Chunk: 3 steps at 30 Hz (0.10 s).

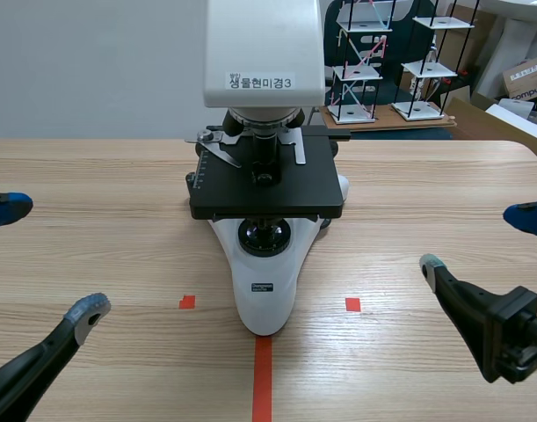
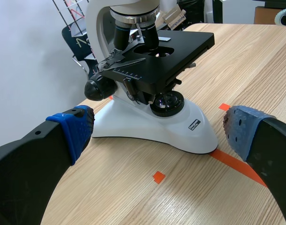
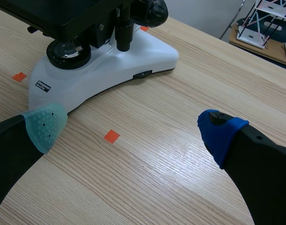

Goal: Return to the home posture

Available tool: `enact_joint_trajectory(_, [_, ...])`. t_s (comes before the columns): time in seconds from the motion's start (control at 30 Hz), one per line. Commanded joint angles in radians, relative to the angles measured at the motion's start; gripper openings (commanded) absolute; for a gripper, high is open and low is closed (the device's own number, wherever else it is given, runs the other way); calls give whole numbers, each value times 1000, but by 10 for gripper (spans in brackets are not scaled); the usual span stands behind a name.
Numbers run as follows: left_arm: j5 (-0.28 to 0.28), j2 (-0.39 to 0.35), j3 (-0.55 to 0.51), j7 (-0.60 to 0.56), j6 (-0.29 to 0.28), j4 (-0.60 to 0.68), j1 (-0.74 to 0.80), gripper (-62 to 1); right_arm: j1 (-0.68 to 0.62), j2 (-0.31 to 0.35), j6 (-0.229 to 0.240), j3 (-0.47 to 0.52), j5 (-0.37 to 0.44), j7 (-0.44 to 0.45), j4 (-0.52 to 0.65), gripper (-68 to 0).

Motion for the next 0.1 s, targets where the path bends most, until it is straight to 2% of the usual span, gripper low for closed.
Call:
enact_joint_trajectory(0.0, [-11,5,-2,-14,5,5,-3,-28,6,3,0,-5,8,11,21,-58])
enact_joint_trajectory(0.07, [-11,5,-2,-14,5,5,-3,-28,6,3,0,-5,8,11,21,-58])
